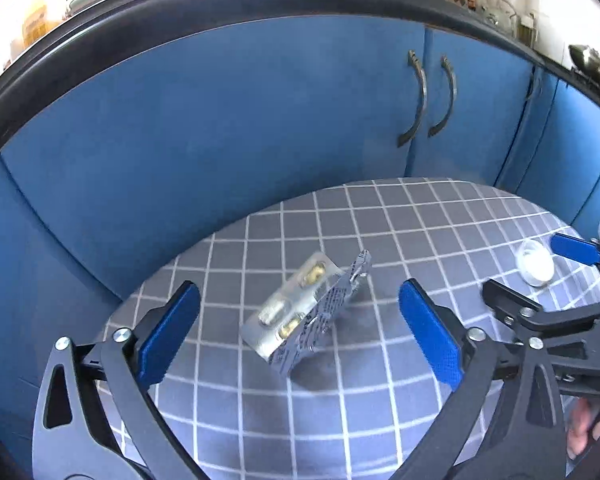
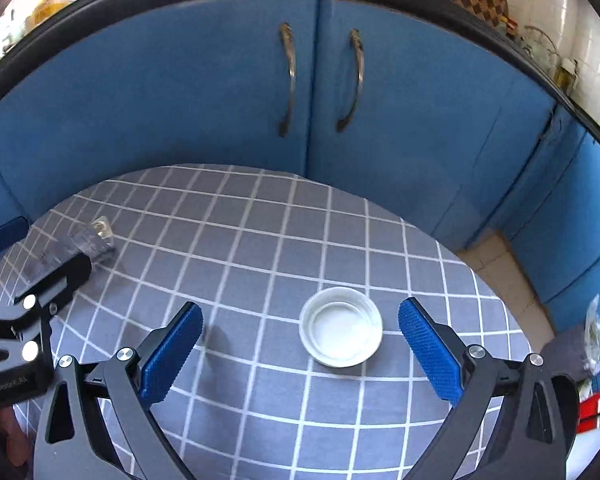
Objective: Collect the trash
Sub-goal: 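Grasp the silver blister pack with the left tool while the right tool grasps the white cap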
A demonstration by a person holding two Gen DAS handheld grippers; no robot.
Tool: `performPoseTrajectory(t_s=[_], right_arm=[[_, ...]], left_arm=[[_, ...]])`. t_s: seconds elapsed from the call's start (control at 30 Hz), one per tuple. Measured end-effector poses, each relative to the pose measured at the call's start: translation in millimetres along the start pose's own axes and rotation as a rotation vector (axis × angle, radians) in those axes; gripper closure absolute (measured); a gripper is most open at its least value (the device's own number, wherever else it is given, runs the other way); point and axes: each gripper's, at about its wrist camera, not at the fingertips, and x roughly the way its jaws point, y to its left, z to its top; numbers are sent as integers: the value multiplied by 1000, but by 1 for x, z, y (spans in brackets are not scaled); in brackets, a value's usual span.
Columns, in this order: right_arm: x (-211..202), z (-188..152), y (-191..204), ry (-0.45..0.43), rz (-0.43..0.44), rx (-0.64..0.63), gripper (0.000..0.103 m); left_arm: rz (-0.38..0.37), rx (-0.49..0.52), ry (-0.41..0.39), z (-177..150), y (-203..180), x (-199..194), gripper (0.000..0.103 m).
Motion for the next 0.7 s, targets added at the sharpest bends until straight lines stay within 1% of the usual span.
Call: performPoseTrajectory(t_s=[0.03, 0.07, 0.1, 0.13, 0.17, 0.2, 0.23, 0.3, 0.37, 0.4, 0.43, 0.47, 0.57, 0.7], right_arm=[[0, 0, -1, 2, 1, 3, 7], [0, 1, -1, 4, -2, 2, 7], [0, 1, -1, 5, -2, -1, 7], [2, 2, -2, 5, -4, -4, 8], [3, 3, -2, 2, -8, -11, 8], [4, 3, -2, -1, -11, -20, 8], [3, 2, 0, -4, -14, -28, 11], [3, -1, 4, -11, -11, -38, 20], [2, -4, 5, -12, 23, -33, 30], [0, -5, 4, -11, 52, -22, 43], [-2, -6, 4, -16, 46, -17, 63], [-3, -7, 4, -18, 37, -17, 64], [-6, -12, 1, -19, 53, -17, 65], [-17, -23, -13, -45, 78, 10, 65]], left_arm=[[-3, -1, 18, 3, -1, 4, 16], [-15, -7, 35, 4, -1, 8, 19], [-22, -12, 45, 5, -1, 11, 25], [-34, -16, 55, 6, 1, 14, 29], [-41, -15, 62, 5, 0, 15, 35], [-45, -15, 68, 3, 2, 16, 45], [-52, -15, 76, 2, 2, 17, 52], [-66, -23, 74, -2, 4, 15, 61], [-76, -30, 75, -6, 6, 11, 63], [-83, -37, 75, -8, 7, 8, 64], [-90, -45, 74, -16, 14, 3, 65], [-96, -55, 73, -17, 14, 2, 66], [-99, -70, 64, -22, 18, -9, 66], [-78, -82, 41, -27, 19, -24, 67]])
